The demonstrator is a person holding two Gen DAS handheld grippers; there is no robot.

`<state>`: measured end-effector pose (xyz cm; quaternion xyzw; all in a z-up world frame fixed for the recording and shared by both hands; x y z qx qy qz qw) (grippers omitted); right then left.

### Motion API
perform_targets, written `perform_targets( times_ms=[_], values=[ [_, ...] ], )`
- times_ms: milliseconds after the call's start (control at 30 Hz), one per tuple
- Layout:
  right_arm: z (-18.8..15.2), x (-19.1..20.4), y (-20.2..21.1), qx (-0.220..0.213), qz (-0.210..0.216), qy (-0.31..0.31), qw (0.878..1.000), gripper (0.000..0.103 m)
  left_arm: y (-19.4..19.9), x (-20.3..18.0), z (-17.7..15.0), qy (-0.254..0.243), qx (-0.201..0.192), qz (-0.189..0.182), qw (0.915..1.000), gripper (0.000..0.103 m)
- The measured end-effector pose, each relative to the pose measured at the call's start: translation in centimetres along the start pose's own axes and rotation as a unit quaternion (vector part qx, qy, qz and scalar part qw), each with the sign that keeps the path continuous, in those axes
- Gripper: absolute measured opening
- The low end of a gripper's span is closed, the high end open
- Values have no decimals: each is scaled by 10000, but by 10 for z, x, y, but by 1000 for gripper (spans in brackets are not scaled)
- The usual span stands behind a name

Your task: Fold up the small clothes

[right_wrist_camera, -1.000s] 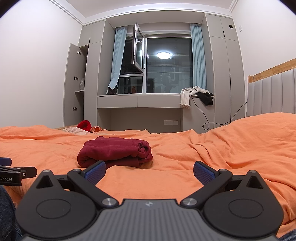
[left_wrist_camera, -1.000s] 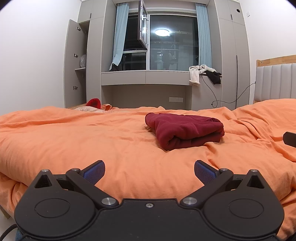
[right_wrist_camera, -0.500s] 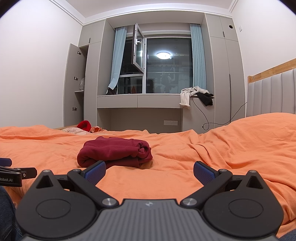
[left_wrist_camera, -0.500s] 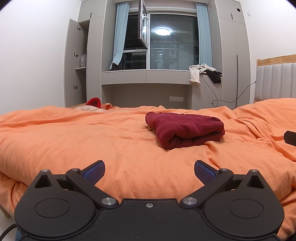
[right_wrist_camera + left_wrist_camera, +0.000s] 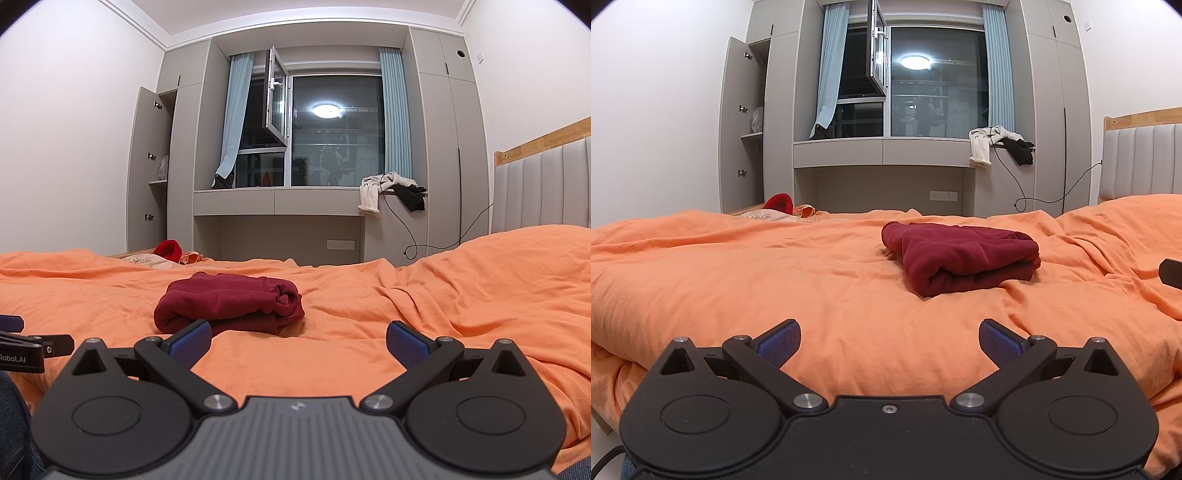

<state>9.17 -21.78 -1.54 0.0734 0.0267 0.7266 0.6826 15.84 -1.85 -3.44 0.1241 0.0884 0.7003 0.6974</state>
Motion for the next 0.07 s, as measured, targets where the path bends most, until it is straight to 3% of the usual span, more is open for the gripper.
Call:
perform_targets(
  times_ms=[67],
  values=[
    [-1,-1,0,1,-1,-1,10000,103,0,-1,0,1,1,0,10000,103]
  ],
)
Point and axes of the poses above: each gripper's, at about its wrist camera, not at the fingertips, and y roughly against the way its jaws point, x to its left, z to its top, the point moved 9 cm from there along -y, roughly the way its jaws point, and after that the axes turned 2 degrees about -y, right-handed, at the moved point
